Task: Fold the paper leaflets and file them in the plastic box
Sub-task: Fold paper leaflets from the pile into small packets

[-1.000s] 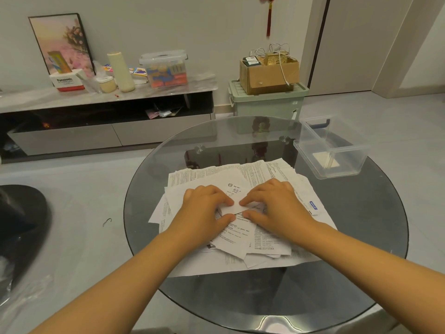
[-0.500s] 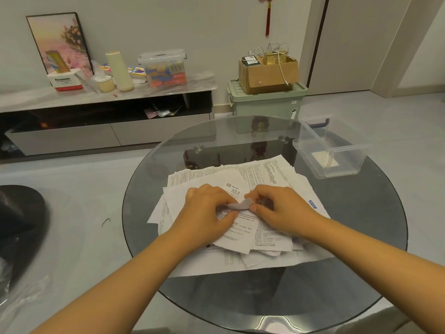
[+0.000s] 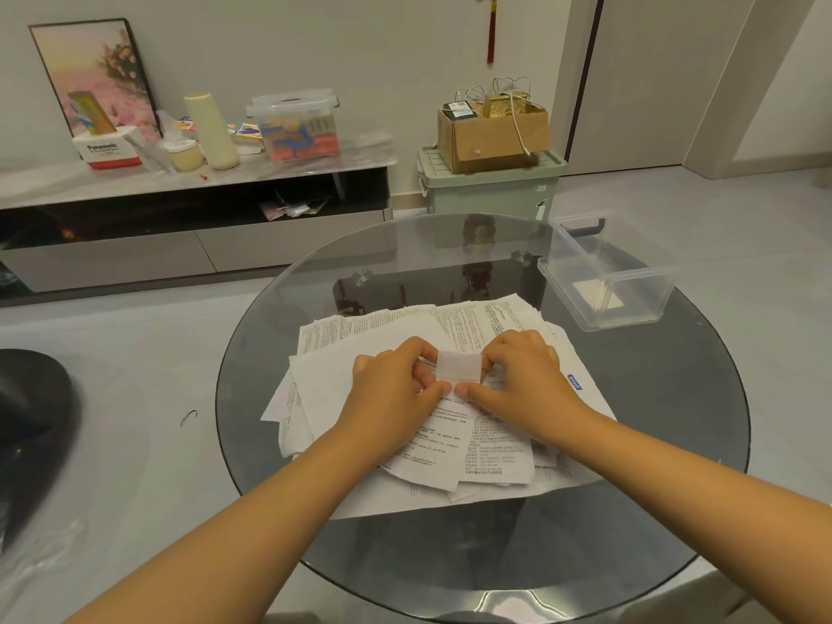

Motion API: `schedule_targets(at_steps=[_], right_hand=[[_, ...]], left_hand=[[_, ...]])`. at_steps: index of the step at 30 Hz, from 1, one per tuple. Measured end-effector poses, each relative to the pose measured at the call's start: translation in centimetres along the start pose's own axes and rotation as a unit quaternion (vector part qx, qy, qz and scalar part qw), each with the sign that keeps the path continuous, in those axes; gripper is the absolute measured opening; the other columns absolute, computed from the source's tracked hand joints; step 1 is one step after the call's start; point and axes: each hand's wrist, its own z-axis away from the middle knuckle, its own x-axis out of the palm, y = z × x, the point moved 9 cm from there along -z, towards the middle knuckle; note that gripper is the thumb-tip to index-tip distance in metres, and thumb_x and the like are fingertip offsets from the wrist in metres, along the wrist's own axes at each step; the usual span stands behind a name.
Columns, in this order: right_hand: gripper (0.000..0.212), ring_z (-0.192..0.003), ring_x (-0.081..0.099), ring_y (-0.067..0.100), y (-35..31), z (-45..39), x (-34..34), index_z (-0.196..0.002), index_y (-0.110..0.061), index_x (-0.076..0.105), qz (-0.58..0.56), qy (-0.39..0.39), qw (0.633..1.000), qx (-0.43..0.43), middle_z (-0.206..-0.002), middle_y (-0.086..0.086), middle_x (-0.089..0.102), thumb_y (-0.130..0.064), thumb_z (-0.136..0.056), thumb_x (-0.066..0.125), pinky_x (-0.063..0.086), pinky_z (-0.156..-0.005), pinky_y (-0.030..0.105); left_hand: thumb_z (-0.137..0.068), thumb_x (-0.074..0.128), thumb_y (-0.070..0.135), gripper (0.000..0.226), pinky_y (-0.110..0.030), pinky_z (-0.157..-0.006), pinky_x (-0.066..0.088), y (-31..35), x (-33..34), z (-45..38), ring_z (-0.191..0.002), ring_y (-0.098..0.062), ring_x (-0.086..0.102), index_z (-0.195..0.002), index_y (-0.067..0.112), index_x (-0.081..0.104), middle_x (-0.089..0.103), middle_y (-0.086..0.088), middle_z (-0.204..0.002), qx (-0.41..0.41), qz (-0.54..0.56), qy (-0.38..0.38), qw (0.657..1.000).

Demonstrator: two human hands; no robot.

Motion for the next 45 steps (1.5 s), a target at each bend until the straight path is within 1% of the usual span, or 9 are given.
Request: schedule_targets(at_steps=[9, 13, 20, 24, 29, 33, 36, 41, 45], right_hand=[[0.052, -0.119, 0.027, 0.015, -0.7, 0.1, -1.0, -0.118, -0.034, 0.043, 0.036, 0.035, 0.999, -0.007, -0.129, -0.007, 0.034, -0.043, -0.076, 0.072, 0.018, -0.099, 0.028], [0.044, -0.124, 0.024, 0.014, -1.6, 0.3, -0.9, -0.126, -0.035, 0.053, 0.098, -0.004, 0.993, -0.060, -0.132, -0.012, 0.039, -0.049, -0.085, 0.059, 0.010, -0.100, 0.029], [0.056, -0.128, 0.022, 0.016, -1.4, 1.2, 0.3, -0.142, -0.034, 0.037, 0.126, -0.080, 0.983, -0.105, -0.141, -0.010, 0.033, -0.056, -0.090, 0.043, 0.013, -0.108, 0.033], [0.046, -0.121, 0.030, 0.017, -2.0, 1.6, -1.0, -0.134, -0.031, 0.050, 0.145, -0.020, 0.977, -0.158, -0.132, -0.006, 0.044, -0.050, -0.093, 0.044, 0.018, -0.100, 0.030], [0.022, -0.087, 0.055, 0.025, -2.4, 2.2, -2.6, -0.086, -0.021, 0.077, 0.131, 0.084, 0.965, -0.210, -0.087, -0.001, 0.064, -0.036, -0.084, 0.061, 0.038, -0.078, 0.037], [0.024, -0.078, 0.045, 0.012, -0.5, 1.8, -3.4, -0.100, -0.027, 0.072, 0.063, 0.041, 0.990, -0.121, -0.080, -0.007, 0.060, -0.037, -0.094, 0.051, 0.036, -0.078, 0.027], [0.017, -0.069, 0.058, 0.008, 2.1, 1.8, -4.0, -0.094, -0.025, 0.071, -0.143, 0.010, 0.990, -0.002, -0.073, -0.007, 0.067, -0.031, -0.092, 0.056, 0.045, -0.064, 0.019], [0.017, -0.068, 0.060, 0.005, 5.6, 2.8, -5.2, -0.088, -0.009, 0.075, -0.379, 0.010, 0.918, 0.117, -0.081, 0.003, 0.072, -0.022, -0.086, 0.065, 0.049, -0.059, 0.014], [0.015, -0.072, 0.059, 0.002, 8.2, 3.6, -6.8, -0.097, -0.015, 0.073, -0.372, 0.032, 0.914, 0.157, -0.085, -0.008, 0.068, -0.010, -0.084, 0.067, 0.047, -0.061, 0.009]], left_hand=[[-0.085, 0.066, 0.033, 0.031, -0.025, -0.095, 0.026, 1.8, -0.3, -0.3, -0.102, -0.011, 0.043, -0.111, 0.030, 0.049, 0.045, 0.012, -0.102, 0.039, -0.124, 0.023, 0.991], [-0.089, 0.059, 0.039, 0.030, -0.027, -0.099, 0.017, 2.5, 0.5, -0.3, -0.117, -0.010, 0.038, -0.118, 0.031, 0.057, 0.050, 0.012, -0.123, 0.084, -0.176, -0.027, 0.980], [-0.092, 0.051, 0.046, 0.041, -0.031, -0.103, 0.016, 2.5, 1.1, -0.6, -0.122, -0.011, 0.037, -0.130, 0.030, 0.054, 0.049, 0.011, -0.133, 0.109, -0.251, -0.091, 0.957], [-0.090, 0.051, 0.050, 0.044, -0.031, -0.103, 0.018, 2.6, 1.3, -0.8, -0.120, -0.012, 0.037, -0.130, 0.032, 0.054, 0.050, 0.012, -0.130, 0.111, -0.256, -0.104, 0.955], [-0.091, 0.055, 0.041, 0.029, -0.027, -0.095, 0.036, 3.3, 1.2, -0.8, -0.106, -0.013, 0.044, -0.118, 0.034, 0.064, 0.052, 0.014, -0.119, 0.098, -0.201, -0.086, 0.971], [-0.090, 0.059, 0.033, 0.022, -0.017, -0.073, 0.042, 4.4, 0.9, -1.0, -0.083, -0.008, 0.052, -0.109, 0.029, 0.070, 0.061, 0.010, -0.111, 0.079, -0.116, -0.050, 0.989], [-0.090, 0.062, 0.028, 0.019, -0.007, -0.065, 0.039, 5.5, 1.0, -1.0, -0.079, -0.006, 0.057, -0.104, 0.026, 0.073, 0.069, 0.008, -0.105, 0.068, -0.032, -0.033, 0.997], [-0.089, 0.063, 0.024, 0.022, 0.005, -0.079, 0.029, 8.2, 1.7, -1.0, -0.097, 0.001, 0.054, -0.109, 0.025, 0.071, 0.066, 0.007, -0.117, 0.109, -0.008, 0.000, 0.994], [-0.093, 0.057, 0.022, 0.027, -0.018, -0.097, 0.037, 11.1, 4.5, -2.0, -0.115, -0.012, 0.055, -0.119, 0.021, 0.065, 0.055, 0.004, -0.134, 0.130, -0.038, -0.043, 0.990]])
